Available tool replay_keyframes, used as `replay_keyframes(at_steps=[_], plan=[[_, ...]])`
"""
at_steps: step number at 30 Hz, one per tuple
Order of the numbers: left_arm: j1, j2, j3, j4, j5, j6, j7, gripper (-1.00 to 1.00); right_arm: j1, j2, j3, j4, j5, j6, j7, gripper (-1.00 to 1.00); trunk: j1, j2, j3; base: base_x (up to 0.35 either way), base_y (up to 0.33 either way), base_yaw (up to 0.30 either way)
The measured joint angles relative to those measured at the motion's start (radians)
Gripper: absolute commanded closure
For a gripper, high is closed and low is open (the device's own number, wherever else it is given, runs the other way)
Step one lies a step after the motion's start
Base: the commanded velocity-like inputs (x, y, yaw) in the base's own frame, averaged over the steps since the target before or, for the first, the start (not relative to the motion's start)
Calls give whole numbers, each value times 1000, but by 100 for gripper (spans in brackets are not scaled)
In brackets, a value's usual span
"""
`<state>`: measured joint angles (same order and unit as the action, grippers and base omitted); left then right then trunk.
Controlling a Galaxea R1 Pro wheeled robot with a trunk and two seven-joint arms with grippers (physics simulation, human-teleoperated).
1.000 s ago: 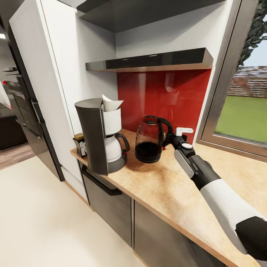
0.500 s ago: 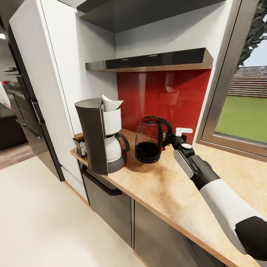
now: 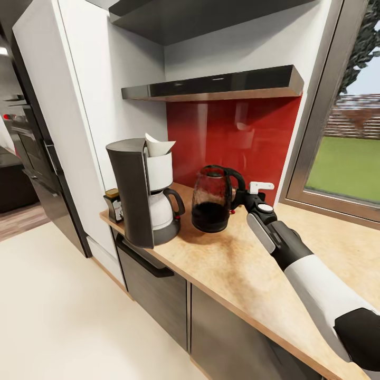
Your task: Set up a coffee station on the kitchen countertop: keep the coffee maker on the countertop, move the bottle of coffee from the kitchen shelf to the counter next to the coffee maker, place a paper coffee filter on top of the coffee maker, put the saucer next to the coffee maker with the coffee cup on the saucer, and place the electric kettle next to the coffee maker.
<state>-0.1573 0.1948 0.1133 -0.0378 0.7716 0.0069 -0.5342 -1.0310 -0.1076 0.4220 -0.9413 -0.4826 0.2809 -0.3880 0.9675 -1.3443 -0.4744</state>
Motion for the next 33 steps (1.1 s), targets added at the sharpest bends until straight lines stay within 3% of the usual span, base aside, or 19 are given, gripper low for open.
replay_keyframes(at_steps=[22, 33], plan=[[0, 0, 0, 0, 0, 0, 0, -100, 0, 0, 0, 1, -1, 0, 0, 100, 54, -98, -44, 0, 0, 0], [0, 0, 0, 0, 0, 0, 0, -100, 0, 0, 0, 0, 0, 0, 0, 100, 69, -126, -56, 0, 0, 0]])
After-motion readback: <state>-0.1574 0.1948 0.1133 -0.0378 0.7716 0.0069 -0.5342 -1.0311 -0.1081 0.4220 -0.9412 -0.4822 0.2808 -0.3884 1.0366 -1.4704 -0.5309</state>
